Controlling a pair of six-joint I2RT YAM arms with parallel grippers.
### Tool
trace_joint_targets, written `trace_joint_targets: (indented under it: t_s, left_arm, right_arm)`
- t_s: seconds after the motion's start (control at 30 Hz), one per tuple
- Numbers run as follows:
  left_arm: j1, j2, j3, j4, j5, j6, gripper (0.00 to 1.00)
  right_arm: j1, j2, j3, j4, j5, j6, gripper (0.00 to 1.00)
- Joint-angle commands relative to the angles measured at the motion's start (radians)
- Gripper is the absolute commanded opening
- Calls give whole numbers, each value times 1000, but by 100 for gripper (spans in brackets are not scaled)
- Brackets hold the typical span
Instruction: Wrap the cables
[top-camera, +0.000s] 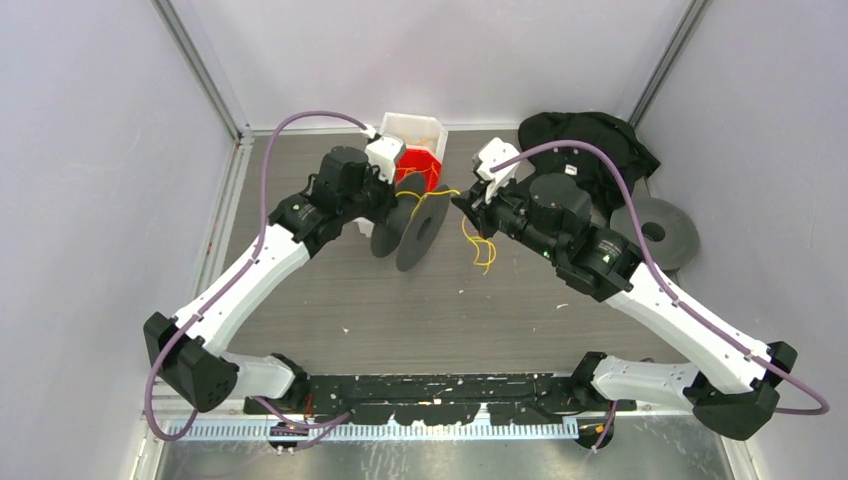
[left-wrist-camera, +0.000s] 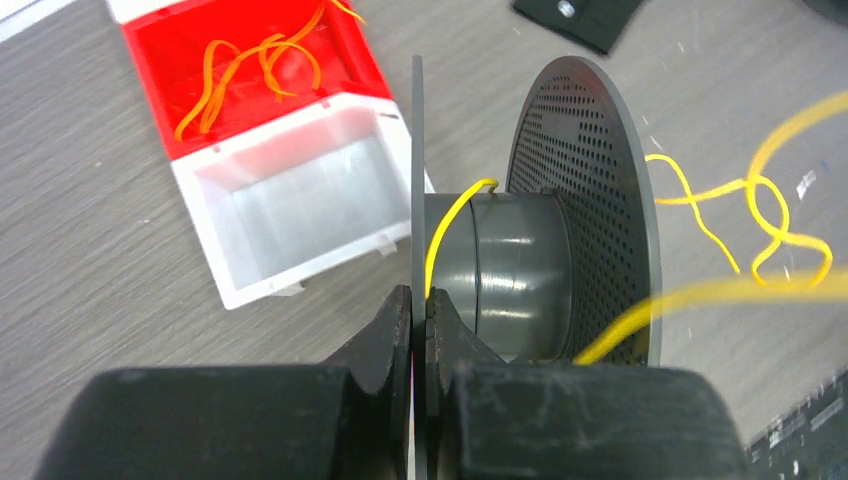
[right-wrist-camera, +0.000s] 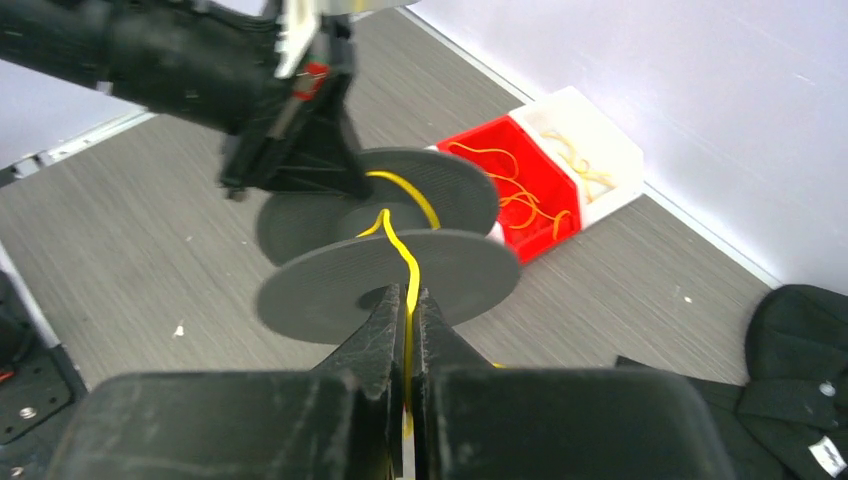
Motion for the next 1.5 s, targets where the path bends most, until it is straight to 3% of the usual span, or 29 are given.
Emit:
trace_joint_targets:
  t_s: [0.0,0.17,0.4,0.53,0.6,0.7,0.8,0.97,1.1,1.2,1.47]
  left_arm:
    - [-4,-83,32,-43,240,159,0]
    - [-5,-132,59,-123,409,209,0]
    - [-3,-194,117,-128,448,183,0]
    - [-4,-184,194,-143,425,145,0]
    - [-4,-175,242,-147,377,111,0]
    - [-3,-166,308,-147,347,58,0]
    - [-2,-159,362,-135,322,9,0]
    - [-3,-157,419,-104,260,-48,0]
    - [-4,-153,459,-91,237,-76,0]
    - [-2,-162,453,-67,192,-80,0]
    - [-3,-155,478,-58,199,-88,0]
  right_arm:
    - [-56,-18,4,3,3,-35,0]
    - [-165,-27,-98,37,-20,27,1]
    - [-228,-74,-280,86,-24,103,4]
    - [-235,-100,-348,101,-50,163,37]
    - [-239,-111,-362,93,-93,184,40]
    - [-242,-131,-384,100,-130,217,61]
    - [-242,-153,-421,135,-143,241,71]
    - [-242,-188,-520,271,-167,307,75]
    - [-241,-181,-624,461,-278,354,75]
    - [-229,-143,-635,503,-341,345,75]
    - [-206,-56,-684,611,-294,304,75]
